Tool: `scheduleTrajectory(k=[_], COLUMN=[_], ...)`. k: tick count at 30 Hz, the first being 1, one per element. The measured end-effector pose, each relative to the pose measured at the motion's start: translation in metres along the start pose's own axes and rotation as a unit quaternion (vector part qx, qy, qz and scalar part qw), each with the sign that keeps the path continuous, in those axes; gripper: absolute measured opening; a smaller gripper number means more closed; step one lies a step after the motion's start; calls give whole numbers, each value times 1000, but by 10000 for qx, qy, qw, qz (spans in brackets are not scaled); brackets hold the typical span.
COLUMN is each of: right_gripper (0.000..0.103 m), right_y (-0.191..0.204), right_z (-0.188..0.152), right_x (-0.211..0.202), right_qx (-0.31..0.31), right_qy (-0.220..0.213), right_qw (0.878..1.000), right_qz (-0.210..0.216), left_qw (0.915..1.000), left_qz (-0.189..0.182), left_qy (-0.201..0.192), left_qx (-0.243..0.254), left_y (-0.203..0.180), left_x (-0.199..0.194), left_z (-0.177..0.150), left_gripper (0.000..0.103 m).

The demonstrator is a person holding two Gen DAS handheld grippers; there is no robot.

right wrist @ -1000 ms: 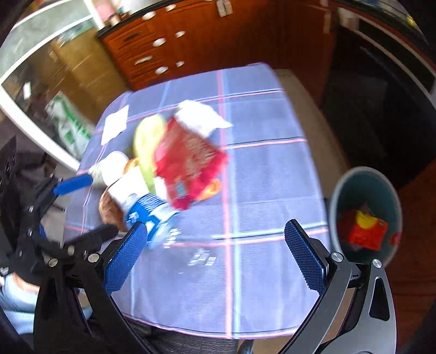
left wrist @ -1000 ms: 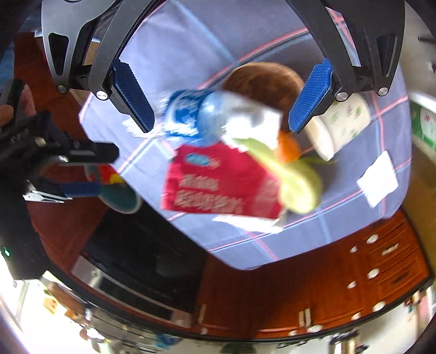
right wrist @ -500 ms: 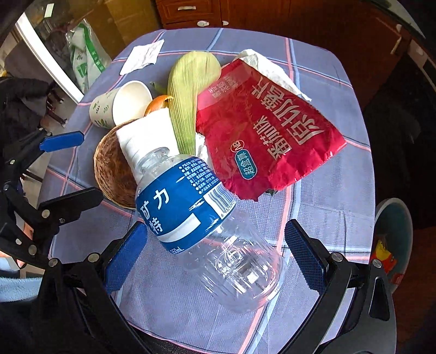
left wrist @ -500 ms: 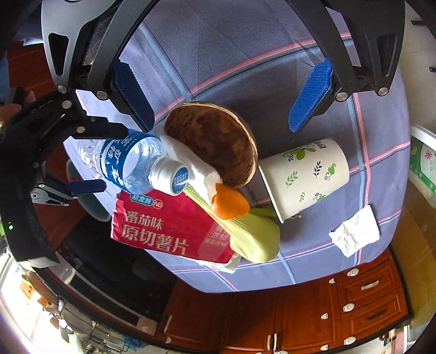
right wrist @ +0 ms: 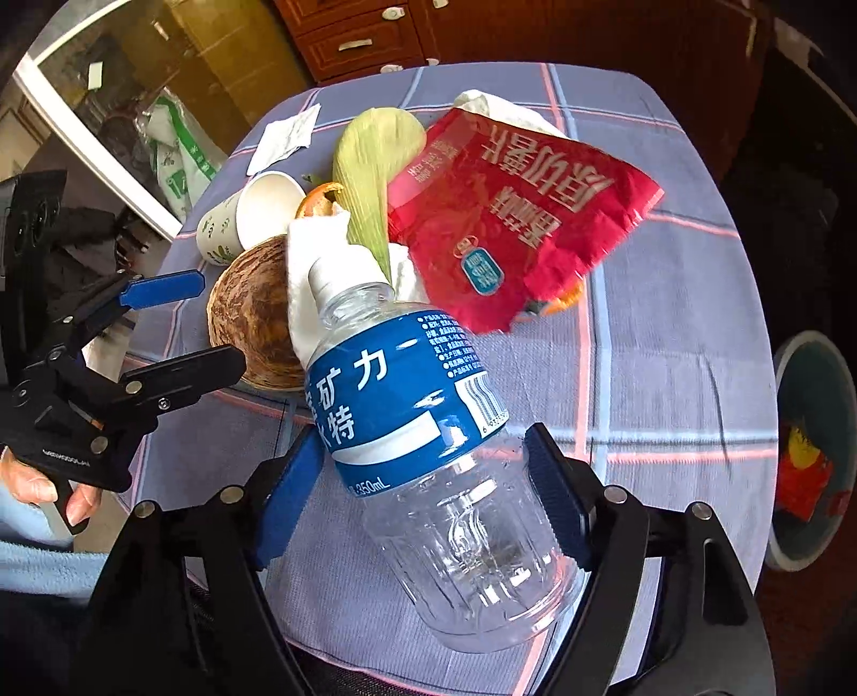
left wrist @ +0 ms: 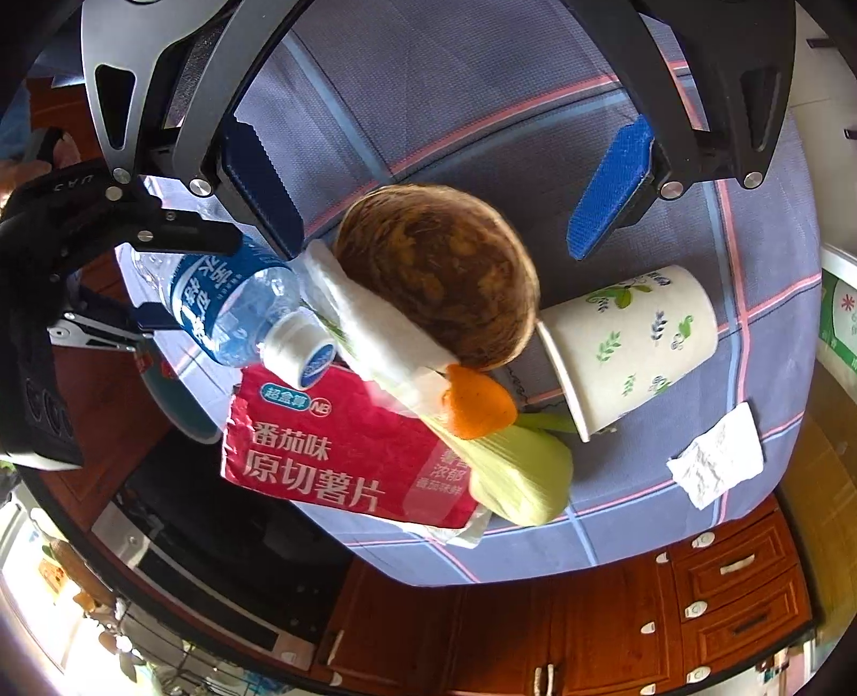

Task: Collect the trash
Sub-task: 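Grasp the white tissue with the left tool while the right tool holds the water bottle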

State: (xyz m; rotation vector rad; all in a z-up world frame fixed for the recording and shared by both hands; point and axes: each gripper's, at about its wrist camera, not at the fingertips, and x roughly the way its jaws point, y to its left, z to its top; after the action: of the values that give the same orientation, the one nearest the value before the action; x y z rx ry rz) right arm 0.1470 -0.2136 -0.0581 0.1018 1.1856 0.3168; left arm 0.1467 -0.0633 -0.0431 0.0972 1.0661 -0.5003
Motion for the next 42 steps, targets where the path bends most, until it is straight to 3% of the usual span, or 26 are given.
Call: scheduleTrajectory(k=[10, 17, 21, 23, 25, 27, 29, 31, 32, 35, 42], right_gripper=[72, 72, 73, 73, 73, 73, 73, 73, 73, 68, 66], right_y=[-59, -67, -62, -59, -59, -60, -62, -63, -63, -63, -64], right_z=[-36, -41, -46, -47, -48, -49, -49, -48, -48, -47, -46], right_x=[-17, -14, -2, -2, -2, -3, -4, -5, -5, -7, -25], right_qx=[1038, 1151, 1097, 1023, 1027, 1046, 1083, 1113, 1121, 1150, 1220], right_qy=[-16, -36, 90, 33, 9, 6, 21, 52, 55, -30, -312], right_qw=[9945, 9933, 9939, 9947, 9947, 9945, 9941, 9937, 9936, 9933, 9911], right_qz=[-126, 40, 43, -21, 7, 55, 99, 110, 108, 137, 423], left_qw=[9995, 9991, 9989, 9992, 9991, 9984, 9984, 9981, 9982, 9996, 9997], left_qz=[168, 72, 63, 57, -97, -170, -56, -158, -192, 2, -75], left_qy=[51, -93, 91, 214, 418, 527, 530, 524, 481, 262, 101], left_qx=[274, 413, 454, 322, 69, -124, -185, -277, -285, -61, 204], left_y=[-19, -31, -40, -38, -32, -27, -26, -26, -27, -35, -40], left_x=[5, -7, 6, 18, 32, 43, 50, 51, 49, 32, -13], left_z=[6, 16, 21, 22, 24, 26, 27, 27, 26, 24, 11], left_gripper=[99, 99, 99, 94, 79, 72, 53, 16, 11, 7, 7])
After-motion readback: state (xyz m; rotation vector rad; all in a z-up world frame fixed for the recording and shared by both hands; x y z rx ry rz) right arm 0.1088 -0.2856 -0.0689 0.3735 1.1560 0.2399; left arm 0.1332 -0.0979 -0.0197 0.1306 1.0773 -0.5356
